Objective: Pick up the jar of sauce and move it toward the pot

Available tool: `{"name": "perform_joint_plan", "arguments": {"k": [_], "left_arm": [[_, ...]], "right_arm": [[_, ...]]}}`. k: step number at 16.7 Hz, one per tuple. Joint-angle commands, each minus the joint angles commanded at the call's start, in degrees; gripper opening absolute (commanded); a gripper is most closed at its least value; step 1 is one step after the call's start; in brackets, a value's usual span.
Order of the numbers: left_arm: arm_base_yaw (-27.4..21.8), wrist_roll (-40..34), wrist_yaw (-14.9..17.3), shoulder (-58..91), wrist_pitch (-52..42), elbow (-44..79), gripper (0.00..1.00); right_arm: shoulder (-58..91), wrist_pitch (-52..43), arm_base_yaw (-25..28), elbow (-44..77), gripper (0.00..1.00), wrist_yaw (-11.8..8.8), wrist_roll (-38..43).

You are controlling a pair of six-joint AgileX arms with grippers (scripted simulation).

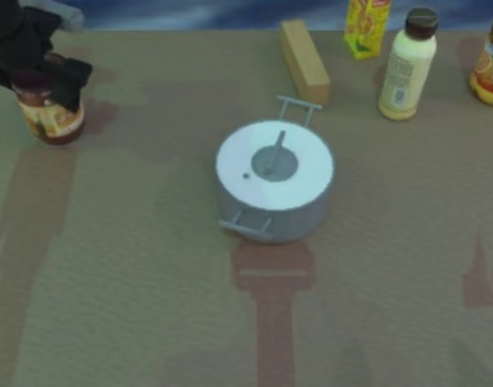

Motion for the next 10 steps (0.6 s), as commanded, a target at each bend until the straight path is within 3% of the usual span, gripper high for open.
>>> {"name": "perform_joint_plan", "arguments": {"k": [6, 10], "left_arm": [[0.0, 0.0, 0.0, 0.0, 0.0, 0.0, 0.02], [0.0, 0.0, 0.0, 0.0, 0.0, 0.0, 0.0]], "right_arm": [[0.0, 0.0, 0.0, 0.0, 1.0, 0.0, 0.0], [0.0, 0.0, 0.0, 0.0, 1.0, 0.0, 0.0]]}}
